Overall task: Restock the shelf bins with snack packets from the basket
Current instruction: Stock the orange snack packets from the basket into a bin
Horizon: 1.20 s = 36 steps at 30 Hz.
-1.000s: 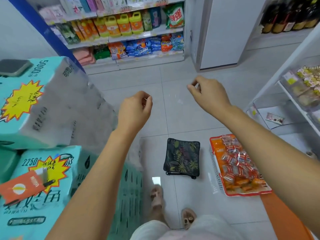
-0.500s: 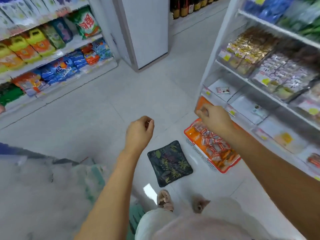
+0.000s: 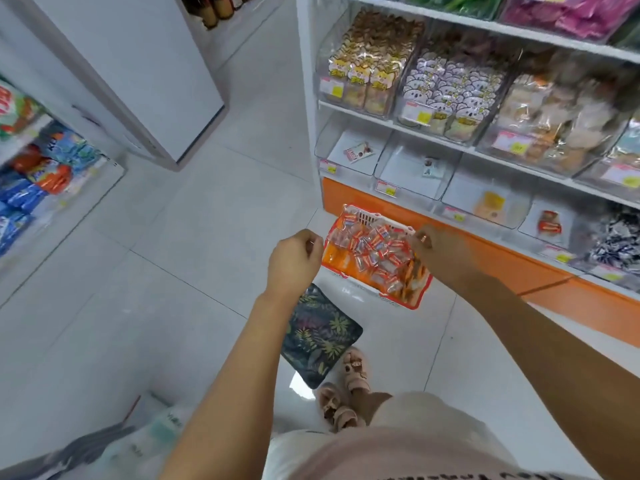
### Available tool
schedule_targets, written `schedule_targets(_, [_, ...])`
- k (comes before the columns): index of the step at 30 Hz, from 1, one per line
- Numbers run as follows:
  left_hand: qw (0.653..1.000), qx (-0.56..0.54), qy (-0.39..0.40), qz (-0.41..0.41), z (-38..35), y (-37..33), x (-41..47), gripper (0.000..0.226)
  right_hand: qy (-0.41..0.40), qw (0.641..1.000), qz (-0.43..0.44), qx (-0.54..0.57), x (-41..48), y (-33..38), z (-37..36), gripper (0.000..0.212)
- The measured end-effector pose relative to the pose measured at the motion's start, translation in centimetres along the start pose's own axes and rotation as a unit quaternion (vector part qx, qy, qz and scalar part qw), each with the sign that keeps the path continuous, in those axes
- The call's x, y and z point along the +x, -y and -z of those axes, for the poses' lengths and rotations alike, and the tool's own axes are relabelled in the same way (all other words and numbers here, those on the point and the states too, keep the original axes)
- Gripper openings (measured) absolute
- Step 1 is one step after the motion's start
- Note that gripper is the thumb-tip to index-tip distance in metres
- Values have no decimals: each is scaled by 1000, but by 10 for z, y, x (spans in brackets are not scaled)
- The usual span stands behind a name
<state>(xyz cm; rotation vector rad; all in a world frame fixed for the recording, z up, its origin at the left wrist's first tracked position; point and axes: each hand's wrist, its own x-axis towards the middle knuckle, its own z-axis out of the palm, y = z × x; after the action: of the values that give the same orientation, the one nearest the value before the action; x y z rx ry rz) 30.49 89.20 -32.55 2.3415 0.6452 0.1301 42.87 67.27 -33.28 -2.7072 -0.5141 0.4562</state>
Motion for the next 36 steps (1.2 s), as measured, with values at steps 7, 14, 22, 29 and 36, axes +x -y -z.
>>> schedule_targets(7, [999, 42, 30, 5, -9, 4, 38, 24, 34, 999, 13, -9, 42, -5, -25, 19])
schedule_targets(14, [996, 61, 65, 13, -3, 9, 91, 22, 45, 998, -20, 38, 68, -3, -26, 29])
schedule_targets(22, [983, 123, 132, -25, -6, 30, 166, 19, -1, 982, -172, 74, 94, -7, -46, 28])
schedule_targets(29, [960, 134, 210, -128, -25, 42, 284, 20, -44, 932, -353, 71, 131, -15, -70, 31])
schedule_targets(36, [923, 171, 303, -166, -61, 69, 369, 17, -69, 864, -487, 107, 159, -37, -103, 18])
